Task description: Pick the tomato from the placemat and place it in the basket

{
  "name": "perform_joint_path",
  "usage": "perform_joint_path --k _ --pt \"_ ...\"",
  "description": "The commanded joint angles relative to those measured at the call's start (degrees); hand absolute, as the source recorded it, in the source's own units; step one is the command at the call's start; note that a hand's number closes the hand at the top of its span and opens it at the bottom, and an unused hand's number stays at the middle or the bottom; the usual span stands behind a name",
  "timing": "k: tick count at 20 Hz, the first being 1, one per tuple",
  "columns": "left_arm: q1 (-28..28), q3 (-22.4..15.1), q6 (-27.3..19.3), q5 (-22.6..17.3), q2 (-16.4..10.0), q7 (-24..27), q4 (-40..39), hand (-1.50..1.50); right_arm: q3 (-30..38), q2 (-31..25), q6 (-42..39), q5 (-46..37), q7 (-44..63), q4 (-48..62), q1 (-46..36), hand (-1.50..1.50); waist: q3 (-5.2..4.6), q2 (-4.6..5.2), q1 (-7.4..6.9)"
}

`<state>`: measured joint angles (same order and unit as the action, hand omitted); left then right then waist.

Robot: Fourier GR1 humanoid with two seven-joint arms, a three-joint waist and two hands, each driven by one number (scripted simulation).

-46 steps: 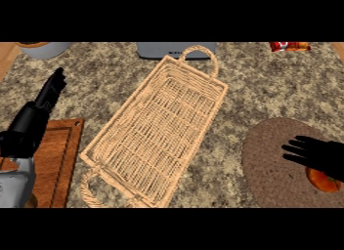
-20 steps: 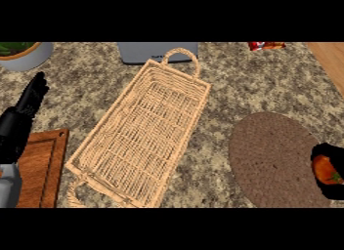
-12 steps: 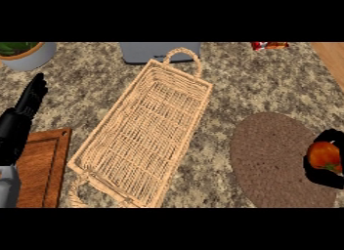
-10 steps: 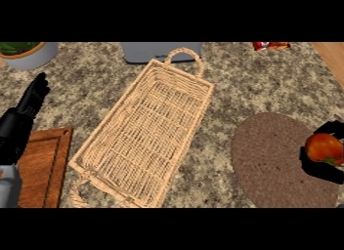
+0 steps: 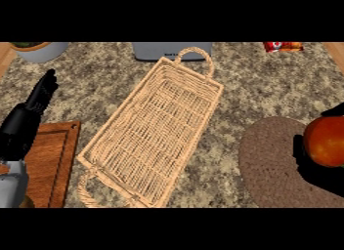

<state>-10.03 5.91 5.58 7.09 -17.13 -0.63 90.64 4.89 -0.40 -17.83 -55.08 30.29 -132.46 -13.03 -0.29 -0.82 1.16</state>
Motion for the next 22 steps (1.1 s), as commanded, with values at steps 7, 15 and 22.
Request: perform_joint_path --k 7,15,22 --pt "-3.13 0.5 1.98 -0.78 -1.03 -0.26 -2.14 0.0 -15.06 0.39 -9.2 3.65 38.38 5.66 -33.82 1.5 0.01 0.41 -2.15" --pt "-5.54 -1.39 0.3 1.73 0.96 0.69 -5.11 0.0 -14.4 0.39 1.2 9.69 45.48 26.82 -50.03 1.5 0.09 0.86 -2.45" --pt "-4.63 -1.87 0.18 1.29 1.84 -1.82 -1.59 0.0 -15.25 0.39 1.49 16.92 48.72 40.08 -55.49 1.5 0.14 0.62 -3.0"
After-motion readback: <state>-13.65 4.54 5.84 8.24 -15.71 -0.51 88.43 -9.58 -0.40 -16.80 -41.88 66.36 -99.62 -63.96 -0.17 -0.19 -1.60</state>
